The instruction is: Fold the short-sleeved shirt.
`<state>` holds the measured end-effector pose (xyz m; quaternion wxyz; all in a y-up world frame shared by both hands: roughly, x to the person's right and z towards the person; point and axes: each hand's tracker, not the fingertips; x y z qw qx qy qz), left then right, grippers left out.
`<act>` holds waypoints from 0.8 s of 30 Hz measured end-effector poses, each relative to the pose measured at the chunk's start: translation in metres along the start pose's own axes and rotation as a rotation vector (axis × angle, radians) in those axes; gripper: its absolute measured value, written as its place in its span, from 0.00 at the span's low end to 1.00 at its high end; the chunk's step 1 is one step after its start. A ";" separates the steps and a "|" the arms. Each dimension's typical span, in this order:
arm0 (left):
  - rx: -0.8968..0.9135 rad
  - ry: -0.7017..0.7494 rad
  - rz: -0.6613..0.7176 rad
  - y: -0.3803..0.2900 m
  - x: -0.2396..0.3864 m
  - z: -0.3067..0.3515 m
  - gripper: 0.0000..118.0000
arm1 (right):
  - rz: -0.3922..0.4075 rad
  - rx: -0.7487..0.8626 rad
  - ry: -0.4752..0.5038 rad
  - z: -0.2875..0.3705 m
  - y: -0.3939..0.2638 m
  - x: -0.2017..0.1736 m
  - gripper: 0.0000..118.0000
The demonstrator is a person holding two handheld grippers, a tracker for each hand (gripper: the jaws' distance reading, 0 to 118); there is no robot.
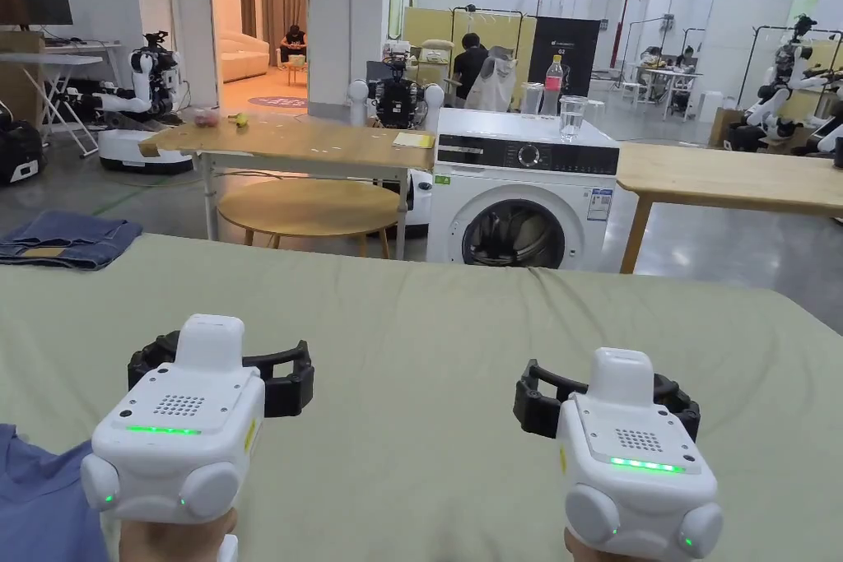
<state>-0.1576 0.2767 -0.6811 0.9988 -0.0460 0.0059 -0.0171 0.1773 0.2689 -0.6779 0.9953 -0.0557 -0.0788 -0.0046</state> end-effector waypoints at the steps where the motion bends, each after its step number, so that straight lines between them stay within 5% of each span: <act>1: 0.000 -0.001 0.001 0.000 0.000 0.000 1.00 | -0.005 -0.001 -0.003 0.000 0.000 0.001 1.00; 24: 0.002 -0.004 -0.001 0.001 -0.003 0.003 1.00 | 0.043 0.010 0.005 0.001 0.000 -0.002 1.00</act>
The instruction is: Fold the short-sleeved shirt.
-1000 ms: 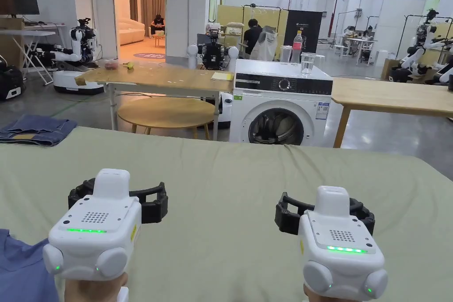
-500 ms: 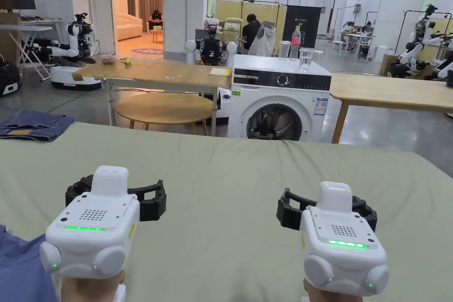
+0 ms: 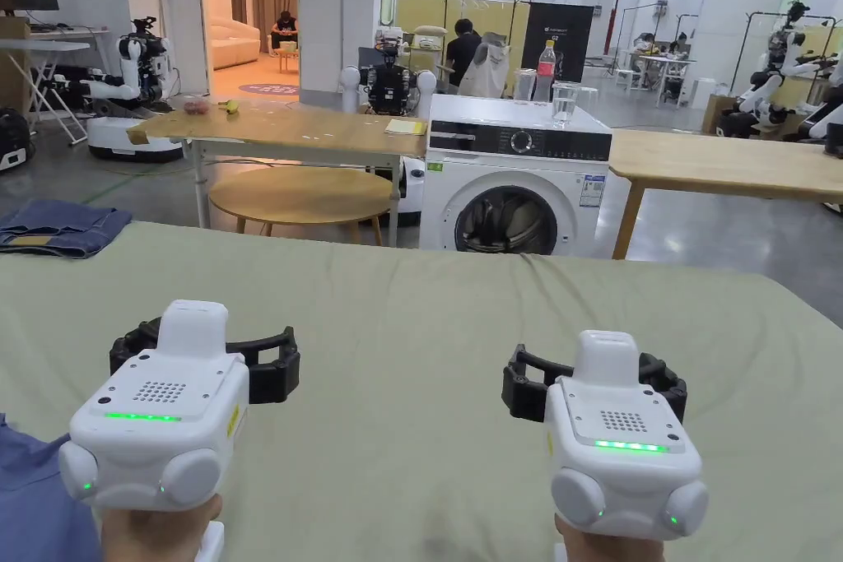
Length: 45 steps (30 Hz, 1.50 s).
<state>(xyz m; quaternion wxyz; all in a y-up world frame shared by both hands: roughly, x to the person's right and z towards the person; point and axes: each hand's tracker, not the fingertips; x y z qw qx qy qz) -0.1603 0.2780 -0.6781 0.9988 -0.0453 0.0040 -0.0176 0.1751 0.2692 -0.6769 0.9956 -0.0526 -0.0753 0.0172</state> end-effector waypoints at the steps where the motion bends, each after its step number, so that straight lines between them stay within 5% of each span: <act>1: 0.002 0.000 0.000 0.000 0.000 0.000 1.00 | -0.001 0.002 0.001 0.000 0.000 0.000 1.00; 45: 0.013 -0.002 -0.010 0.002 0.000 0.003 1.00 | -0.020 0.015 0.010 0.002 -0.002 0.003 1.00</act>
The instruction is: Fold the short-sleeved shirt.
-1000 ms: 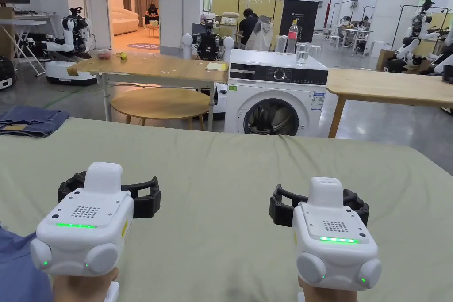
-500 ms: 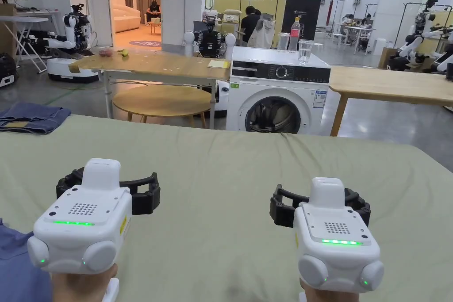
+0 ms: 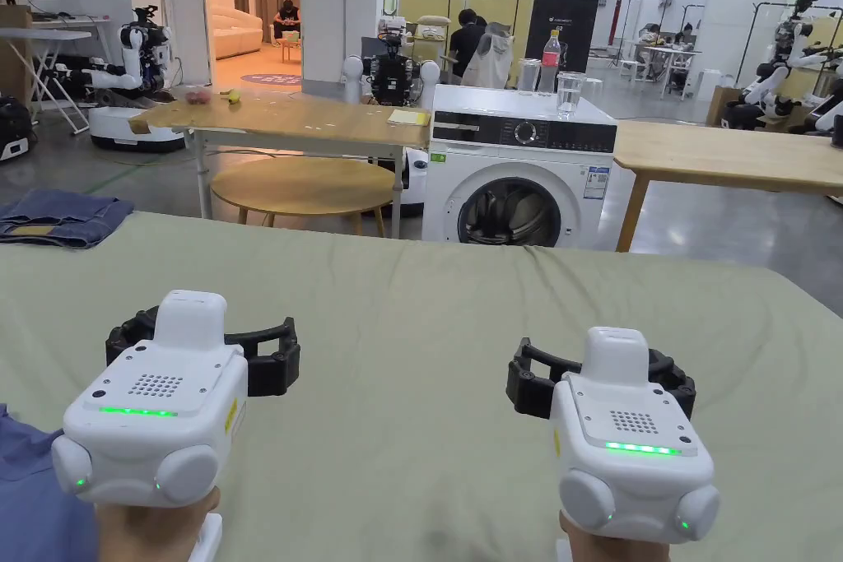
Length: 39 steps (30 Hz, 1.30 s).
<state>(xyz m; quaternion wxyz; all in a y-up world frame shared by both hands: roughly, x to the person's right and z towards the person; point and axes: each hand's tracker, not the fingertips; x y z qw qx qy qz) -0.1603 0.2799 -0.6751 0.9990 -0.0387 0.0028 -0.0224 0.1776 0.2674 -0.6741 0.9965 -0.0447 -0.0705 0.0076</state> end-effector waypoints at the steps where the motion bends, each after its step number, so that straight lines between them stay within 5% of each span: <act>1: -0.001 0.001 -0.001 0.000 0.000 0.000 1.00 | -0.003 -0.001 0.000 0.000 0.000 0.001 1.00; 36: 0.016 0.010 0.033 0.004 -0.003 0.008 1.00 | 0.003 0.027 -0.027 0.012 0.004 -0.001 1.00; 39: 0.019 0.012 0.020 0.004 -0.001 0.009 0.99 | -0.002 0.035 -0.033 0.012 0.004 0.000 0.85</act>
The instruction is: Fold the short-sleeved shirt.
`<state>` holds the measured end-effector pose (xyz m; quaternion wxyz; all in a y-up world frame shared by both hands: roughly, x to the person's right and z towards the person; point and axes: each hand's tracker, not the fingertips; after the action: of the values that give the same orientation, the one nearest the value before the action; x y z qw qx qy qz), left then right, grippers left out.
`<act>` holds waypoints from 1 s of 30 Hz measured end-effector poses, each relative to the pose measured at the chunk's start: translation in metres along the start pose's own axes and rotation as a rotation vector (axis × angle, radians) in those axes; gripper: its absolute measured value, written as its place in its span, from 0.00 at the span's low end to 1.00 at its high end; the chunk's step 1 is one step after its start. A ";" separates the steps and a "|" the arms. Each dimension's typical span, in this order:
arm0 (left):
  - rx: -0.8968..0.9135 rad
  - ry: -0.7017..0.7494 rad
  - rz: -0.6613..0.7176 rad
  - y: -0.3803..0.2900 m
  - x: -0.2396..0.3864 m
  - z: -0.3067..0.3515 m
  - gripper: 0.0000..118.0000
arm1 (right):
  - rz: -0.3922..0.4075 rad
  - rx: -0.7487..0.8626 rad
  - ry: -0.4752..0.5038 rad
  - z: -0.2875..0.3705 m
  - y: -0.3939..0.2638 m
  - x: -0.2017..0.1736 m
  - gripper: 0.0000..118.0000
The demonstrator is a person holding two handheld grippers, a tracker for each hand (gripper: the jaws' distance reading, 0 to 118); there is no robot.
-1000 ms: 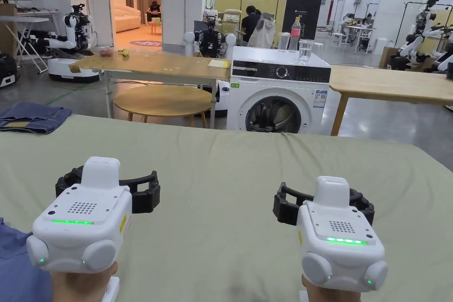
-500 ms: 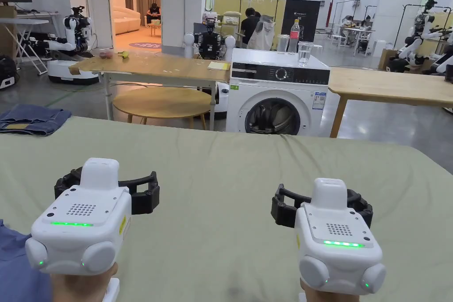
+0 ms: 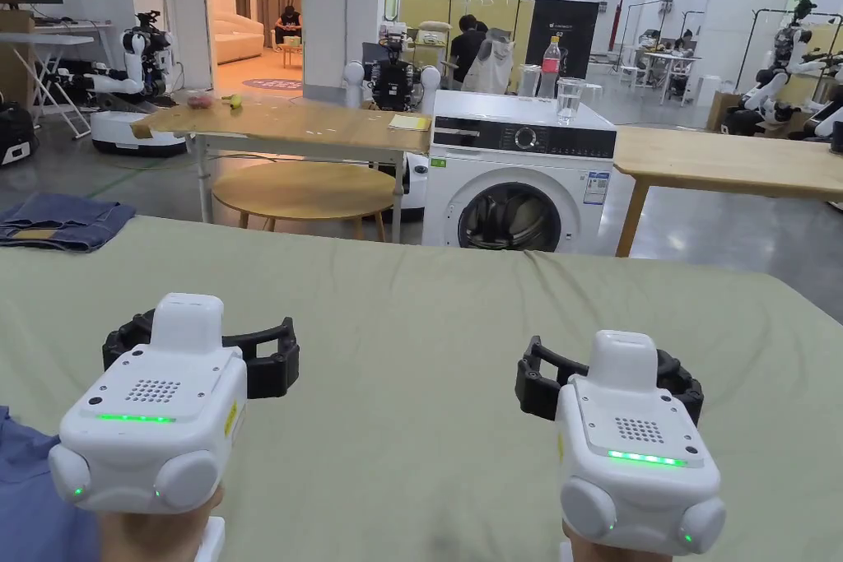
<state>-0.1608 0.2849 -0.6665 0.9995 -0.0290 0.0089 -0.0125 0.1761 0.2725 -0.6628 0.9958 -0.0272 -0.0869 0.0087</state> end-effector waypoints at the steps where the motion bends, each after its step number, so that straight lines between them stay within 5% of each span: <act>1: 0.004 -0.003 -0.003 0.000 0.001 0.001 0.97 | 0.001 0.004 0.000 0.001 0.000 0.000 0.73; 3: 0.021 -0.013 -0.008 0.000 0.003 0.003 0.84 | 0.007 0.009 -0.008 0.002 0.000 0.000 0.42; 4: 0.024 -0.017 -0.011 0.000 0.003 0.004 0.73 | 0.006 0.006 -0.008 0.001 0.001 0.001 0.33; 6: 0.026 -0.021 -0.019 0.001 0.004 0.005 0.69 | -0.007 -0.001 -0.004 0.001 0.001 0.003 0.29; 7: 0.023 -0.017 -0.030 0.001 0.005 0.004 0.50 | -0.007 0.000 -0.012 0.001 0.002 0.003 0.15; 8: 0.011 0.000 -0.047 0.001 0.007 0.004 0.20 | -0.003 0.004 -0.032 0.002 0.002 0.003 0.00; 9: -0.015 0.041 -0.068 0.002 0.008 0.002 0.05 | -0.013 0.015 -0.038 0.004 0.002 0.004 0.00; 10: -0.005 0.032 -0.054 0.001 0.008 0.002 0.00 | -0.026 0.019 -0.027 0.006 0.002 0.006 0.00; 20: -0.010 0.028 -0.043 0.002 -0.012 0.012 0.00 | -0.029 0.001 0.030 0.006 0.011 -0.007 0.00; 30: -0.105 0.150 -0.025 0.016 -0.102 0.047 0.00 | -0.004 -0.033 0.239 0.009 0.015 -0.101 0.00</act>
<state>-0.2615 0.3066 -0.6191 0.9928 -0.0805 0.0839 -0.0268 0.0750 0.2855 -0.6721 0.9985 -0.0443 0.0324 0.0019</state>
